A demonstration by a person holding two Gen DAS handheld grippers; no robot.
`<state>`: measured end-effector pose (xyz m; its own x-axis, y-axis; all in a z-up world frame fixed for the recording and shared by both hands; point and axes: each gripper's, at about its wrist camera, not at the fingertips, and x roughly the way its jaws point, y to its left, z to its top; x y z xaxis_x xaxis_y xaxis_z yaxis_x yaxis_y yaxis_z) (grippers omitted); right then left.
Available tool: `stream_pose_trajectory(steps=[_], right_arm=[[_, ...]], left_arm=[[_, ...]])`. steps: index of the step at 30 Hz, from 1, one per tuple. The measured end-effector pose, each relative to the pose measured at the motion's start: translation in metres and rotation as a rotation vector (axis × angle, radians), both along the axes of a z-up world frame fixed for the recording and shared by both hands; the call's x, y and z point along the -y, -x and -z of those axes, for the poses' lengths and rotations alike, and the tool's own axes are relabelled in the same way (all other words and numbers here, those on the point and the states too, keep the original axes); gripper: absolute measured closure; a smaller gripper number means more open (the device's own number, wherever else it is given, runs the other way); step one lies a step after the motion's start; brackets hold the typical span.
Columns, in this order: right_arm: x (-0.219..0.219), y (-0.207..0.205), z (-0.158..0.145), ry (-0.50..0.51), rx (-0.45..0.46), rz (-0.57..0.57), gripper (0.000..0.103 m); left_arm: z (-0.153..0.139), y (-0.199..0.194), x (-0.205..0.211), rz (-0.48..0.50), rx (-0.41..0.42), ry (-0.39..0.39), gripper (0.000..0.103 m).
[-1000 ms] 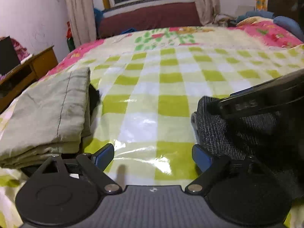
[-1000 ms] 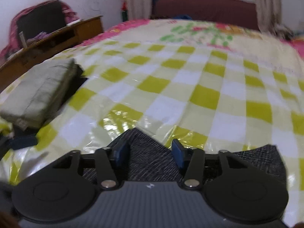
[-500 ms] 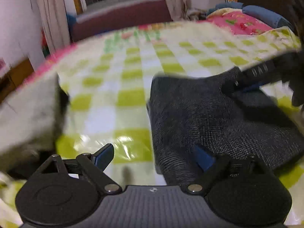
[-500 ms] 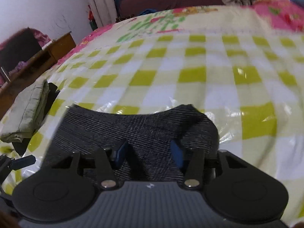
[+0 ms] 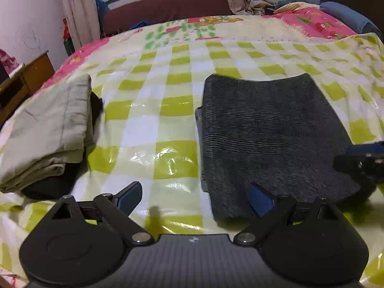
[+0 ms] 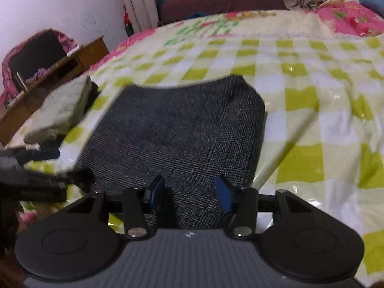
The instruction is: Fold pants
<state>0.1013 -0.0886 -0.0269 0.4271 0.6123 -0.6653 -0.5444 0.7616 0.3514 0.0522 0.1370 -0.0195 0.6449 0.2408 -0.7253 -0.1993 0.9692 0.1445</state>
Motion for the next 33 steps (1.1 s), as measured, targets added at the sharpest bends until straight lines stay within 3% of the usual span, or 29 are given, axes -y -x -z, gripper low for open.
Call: stream_pose_trajectory(steps=[3,10,14,19,33], right_arm=[[0.011,0.006,-0.010,-0.080,-0.013,0.023,0.053],[0.033,0.024,-0.005,-0.087,-0.021,0.104,0.051],[0.037,0.034,-0.004,-0.081,-0.032,0.122,0.051],[0.038,0.042,-0.008,-0.079,0.002,0.122,0.051],[0.036,0.049,-0.004,-0.051,0.011,0.111,0.051]], left_arm=[[-0.006,0.006,0.016,0.035,0.013,-0.009,0.000],[-0.012,0.009,0.056,0.098,0.042,0.018,0.000],[-0.011,0.012,0.070,0.073,0.060,0.021,0.000],[-0.008,0.014,0.089,0.093,0.045,-0.068,0.000],[-0.005,0.019,0.091,0.115,0.062,-0.014,0.000]])
